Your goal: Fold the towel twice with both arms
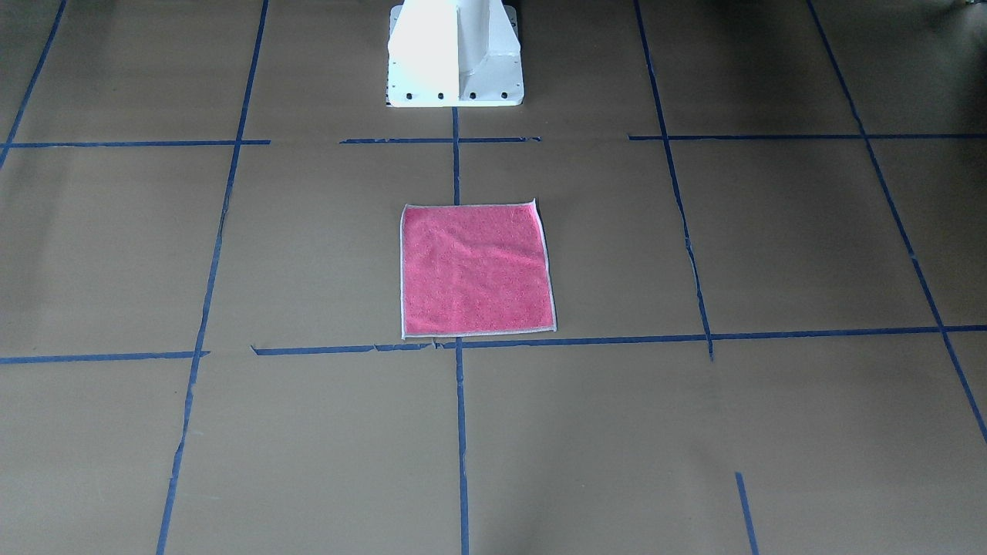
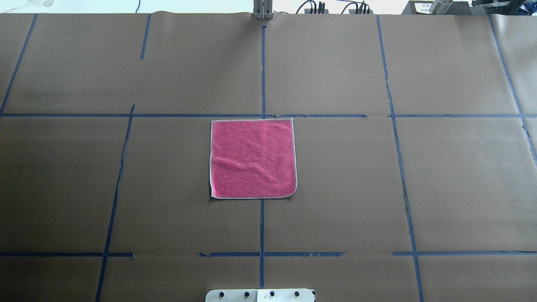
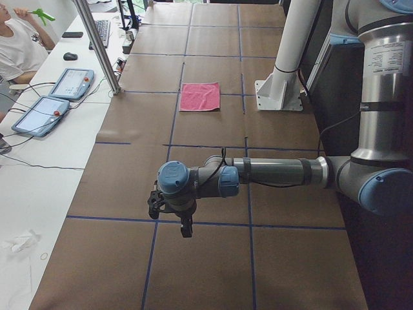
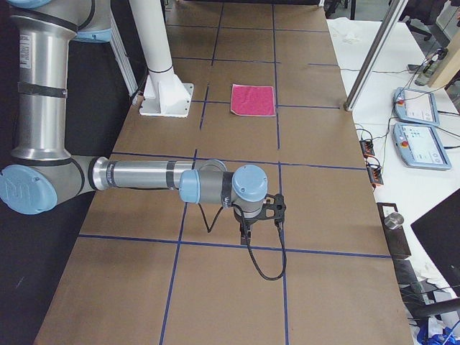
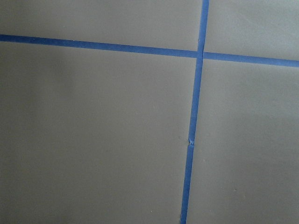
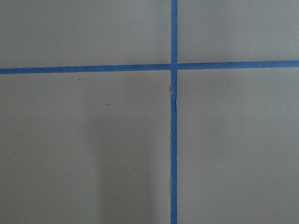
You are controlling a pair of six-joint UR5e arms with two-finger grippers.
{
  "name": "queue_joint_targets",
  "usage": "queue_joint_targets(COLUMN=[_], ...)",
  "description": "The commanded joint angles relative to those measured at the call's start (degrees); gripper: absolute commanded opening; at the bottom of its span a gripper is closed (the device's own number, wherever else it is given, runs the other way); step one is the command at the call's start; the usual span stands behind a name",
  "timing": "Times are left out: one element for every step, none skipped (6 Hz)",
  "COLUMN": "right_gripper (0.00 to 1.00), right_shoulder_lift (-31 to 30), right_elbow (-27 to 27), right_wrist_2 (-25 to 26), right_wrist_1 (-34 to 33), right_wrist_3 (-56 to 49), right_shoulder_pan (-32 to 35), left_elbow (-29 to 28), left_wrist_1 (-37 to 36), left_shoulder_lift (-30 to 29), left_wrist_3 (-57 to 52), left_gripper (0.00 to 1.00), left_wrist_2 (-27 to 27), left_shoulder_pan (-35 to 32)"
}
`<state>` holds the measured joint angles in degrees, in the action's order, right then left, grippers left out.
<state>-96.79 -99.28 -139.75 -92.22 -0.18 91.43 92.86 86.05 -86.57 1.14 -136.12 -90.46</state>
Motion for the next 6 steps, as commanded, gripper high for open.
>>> queue_joint_targets(right_gripper=[1.0, 1.0, 1.0, 1.0, 1.0, 1.0], right_shoulder_lift=[0.11, 0.64, 0.82, 1.34, 2.13, 5.18], right_elbow=[-0.3, -0.39, -0.65, -0.65, -0.65, -0.74], right_wrist_2=[0.01, 0.1, 0.18, 0.27, 0.27, -0.08], right_wrist_1=[0.11, 0.02, 0.11, 0.11, 0.11, -0.07], right_wrist_3=[0.09, 0.09, 0.09, 0.09, 0.01, 0.18], right_shoulder_pan=[-0.02, -0.02, -0.28, -0.54, -0.98, -1.07], left_elbow=[0.65, 1.52, 2.84, 5.37, 10.79, 14.85], left_wrist_1=[0.09, 0.52, 0.44, 0.7, 0.79, 0.7], left_shoulder_lift=[-0.17, -1.66, -3.76, -6.56, -6.94, -9.38], left_wrist_3=[0.0, 0.35, 0.53, 7.66, 17.65, 26.54], left_gripper=[1.0, 1.0, 1.0, 1.0, 1.0, 1.0], left_wrist_2=[-0.11, -0.37, -0.46, -0.55, -0.11, 0.07], left_shoulder_pan=[0.1, 0.71, 4.37, 8.5, 14.98, 20.61])
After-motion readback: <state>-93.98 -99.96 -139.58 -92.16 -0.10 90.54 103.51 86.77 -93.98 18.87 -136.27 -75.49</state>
